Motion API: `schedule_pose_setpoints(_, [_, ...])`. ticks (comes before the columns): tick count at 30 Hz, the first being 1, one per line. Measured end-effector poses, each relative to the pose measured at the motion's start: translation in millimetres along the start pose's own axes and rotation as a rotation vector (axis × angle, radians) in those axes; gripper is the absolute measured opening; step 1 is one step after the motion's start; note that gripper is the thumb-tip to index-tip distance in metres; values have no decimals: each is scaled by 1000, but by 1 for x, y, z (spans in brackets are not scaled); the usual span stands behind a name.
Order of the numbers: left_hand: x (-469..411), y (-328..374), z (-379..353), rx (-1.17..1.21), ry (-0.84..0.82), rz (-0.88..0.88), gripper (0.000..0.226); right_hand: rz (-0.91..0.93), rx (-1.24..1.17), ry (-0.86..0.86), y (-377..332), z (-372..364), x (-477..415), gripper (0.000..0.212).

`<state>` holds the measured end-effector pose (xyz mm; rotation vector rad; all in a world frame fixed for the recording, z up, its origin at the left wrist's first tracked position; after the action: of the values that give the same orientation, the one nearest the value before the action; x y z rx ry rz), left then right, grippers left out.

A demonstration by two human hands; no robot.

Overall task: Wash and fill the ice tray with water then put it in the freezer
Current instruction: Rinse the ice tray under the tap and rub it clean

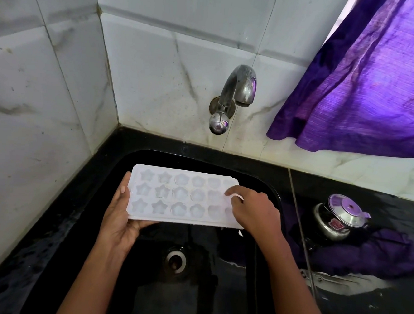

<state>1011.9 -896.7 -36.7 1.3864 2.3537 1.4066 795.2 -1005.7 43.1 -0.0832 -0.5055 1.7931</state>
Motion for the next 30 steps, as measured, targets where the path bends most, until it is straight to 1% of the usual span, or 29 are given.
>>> schedule_pose_setpoints(2, [0, 0, 0, -2, -3, -2, 20, 26, -1, -33, -7, -3, 0, 37])
schedule_pose_setpoints(8, [3, 0, -2, -8, -9, -3, 20, 57, 136, -133, -23, -12, 2, 41])
schedule_pose_setpoints(11, [4, 0, -3, -23, -8, -5, 20, 79, 161, -162, -26, -13, 5, 41])
schedule_pose_setpoints(19, [3, -1, -1, -33, -8, 5, 21, 48, 170, -146, -17, -13, 3, 37])
schedule_pose_setpoints(23, [4, -3, -3, -19, -7, 8, 25, 61, 193, -130, -21, -12, 1, 37])
schedule_pose_setpoints(30, [4, -2, -5, -14, -6, -9, 32, 70, 193, -149, -23, -15, 2, 41])
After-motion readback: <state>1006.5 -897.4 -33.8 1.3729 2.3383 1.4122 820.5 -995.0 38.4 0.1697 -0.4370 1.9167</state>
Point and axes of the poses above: each hand's wrist, its own x-axis away from the middle knuckle, its own z-axis out of the back of the hand, y = z × x, the point moved 6 cm from there along -x, towards the middle knuckle, and after that the axes turned 1 degree about -z, right-handed, at the moved point
